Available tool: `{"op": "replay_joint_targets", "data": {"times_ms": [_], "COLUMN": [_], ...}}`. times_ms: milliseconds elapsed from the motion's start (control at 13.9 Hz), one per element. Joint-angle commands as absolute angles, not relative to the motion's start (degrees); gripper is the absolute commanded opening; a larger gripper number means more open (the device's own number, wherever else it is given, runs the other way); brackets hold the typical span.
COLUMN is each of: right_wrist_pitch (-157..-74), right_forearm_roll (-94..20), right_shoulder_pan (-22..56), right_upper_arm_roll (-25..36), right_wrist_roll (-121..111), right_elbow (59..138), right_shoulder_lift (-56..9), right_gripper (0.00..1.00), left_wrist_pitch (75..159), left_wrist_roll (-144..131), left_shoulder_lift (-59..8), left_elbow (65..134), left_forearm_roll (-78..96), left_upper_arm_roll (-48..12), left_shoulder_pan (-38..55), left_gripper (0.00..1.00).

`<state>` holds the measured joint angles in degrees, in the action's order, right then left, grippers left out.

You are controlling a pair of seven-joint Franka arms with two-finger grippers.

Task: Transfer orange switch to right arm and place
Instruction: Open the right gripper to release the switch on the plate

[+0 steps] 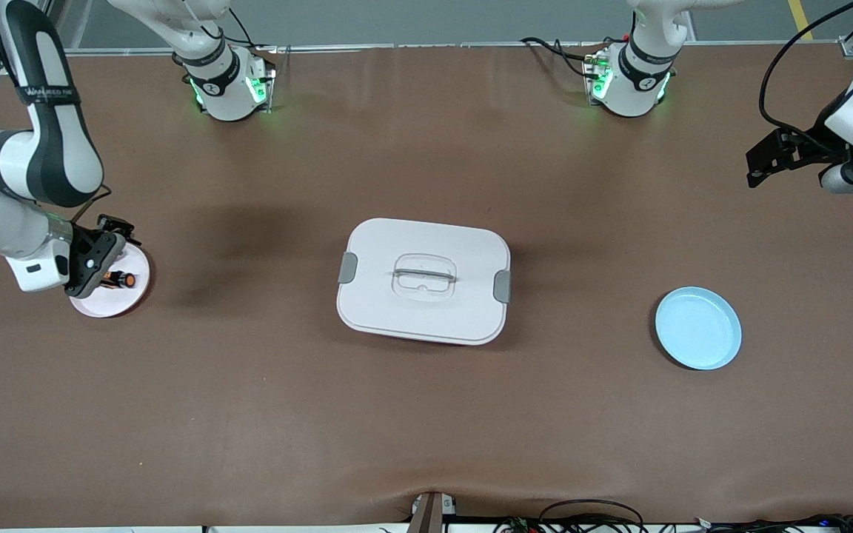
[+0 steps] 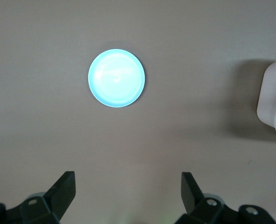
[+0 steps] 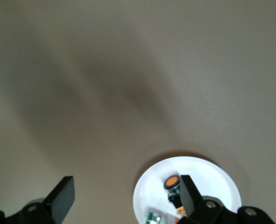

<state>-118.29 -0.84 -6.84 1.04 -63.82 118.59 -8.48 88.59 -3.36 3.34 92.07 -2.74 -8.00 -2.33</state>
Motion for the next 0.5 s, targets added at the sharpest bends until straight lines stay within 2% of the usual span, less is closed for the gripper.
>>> {"op": "replay_joint_targets", "data": {"times_ms": [0,432], "right_wrist_pitch": [-113.92,-99.43], "right_forearm_roll": [2.37,1.23], "right_shoulder_pan": [-4.75,-4.57], "right_upper_arm_roll": [1.14,0.97], "right_wrist_roll": [-54.95,-42.23], "right_elbow": [118.4,108.21], "right_shoulder_lift": [-4.93,-5.01], "right_gripper": [1.0,1.0], "left_wrist_pitch": [88.59,88.68], "left_wrist_roll": [-2.2,-2.2], "left_shoulder_lift": [3.96,3.87], "left_elbow": [92.02,91.93], "left_forearm_roll": [-0.97,-0.79], "left_upper_arm_roll": [-8.0,-7.91], "left_shoulder_pan": [-2.64,-2.72], "left_gripper": [1.0,1.0]}}
